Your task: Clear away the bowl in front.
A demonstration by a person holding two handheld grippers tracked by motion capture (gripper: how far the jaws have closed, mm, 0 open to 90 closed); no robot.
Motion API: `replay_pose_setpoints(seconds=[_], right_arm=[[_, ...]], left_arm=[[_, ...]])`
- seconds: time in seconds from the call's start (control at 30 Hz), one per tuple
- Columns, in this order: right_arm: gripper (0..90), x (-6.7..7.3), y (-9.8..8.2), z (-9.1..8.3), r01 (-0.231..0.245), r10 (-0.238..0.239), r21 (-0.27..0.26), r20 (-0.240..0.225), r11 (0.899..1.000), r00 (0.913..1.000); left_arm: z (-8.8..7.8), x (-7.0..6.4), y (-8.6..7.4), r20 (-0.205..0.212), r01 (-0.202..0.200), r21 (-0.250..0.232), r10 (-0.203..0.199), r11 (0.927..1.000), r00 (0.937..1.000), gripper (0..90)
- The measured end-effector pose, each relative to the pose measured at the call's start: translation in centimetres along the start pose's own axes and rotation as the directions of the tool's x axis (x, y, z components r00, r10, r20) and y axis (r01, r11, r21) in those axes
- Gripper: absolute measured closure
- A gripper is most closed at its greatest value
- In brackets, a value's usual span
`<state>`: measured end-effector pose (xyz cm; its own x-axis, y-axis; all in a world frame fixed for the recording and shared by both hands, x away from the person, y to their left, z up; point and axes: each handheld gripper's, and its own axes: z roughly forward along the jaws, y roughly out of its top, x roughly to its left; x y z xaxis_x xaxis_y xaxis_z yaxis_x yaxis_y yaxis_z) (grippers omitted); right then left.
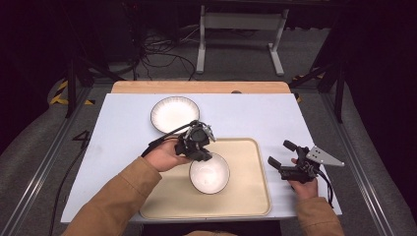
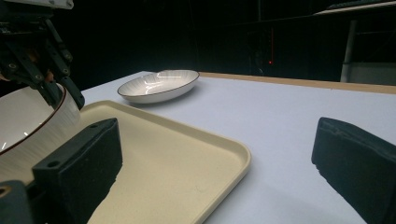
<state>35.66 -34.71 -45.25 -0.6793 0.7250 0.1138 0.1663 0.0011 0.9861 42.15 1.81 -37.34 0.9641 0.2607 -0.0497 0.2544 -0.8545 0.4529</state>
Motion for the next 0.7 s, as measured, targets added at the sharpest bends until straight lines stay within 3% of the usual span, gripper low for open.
replay_pose_setpoints(seconds=[0.37, 0.7], right_arm=[[2.3, 0.02, 0.0, 0.01, 0.001, -0.001, -0.001, 0.0, 1.0, 1.0], [2.3, 0.04, 0.0, 0.02, 0.001, -0.001, -0.001, -0.002, 1.0, 1.0]], left_arm=[[0.69, 0.12, 0.01, -0.019, -0.001, 0.027, 0.002, 0.9996, 0.9998, 81.5], [0.95, 0.56, -0.08, -0.004, 0.005, 0.03, -0.005, 0.9995, 1.0, 81.4]])
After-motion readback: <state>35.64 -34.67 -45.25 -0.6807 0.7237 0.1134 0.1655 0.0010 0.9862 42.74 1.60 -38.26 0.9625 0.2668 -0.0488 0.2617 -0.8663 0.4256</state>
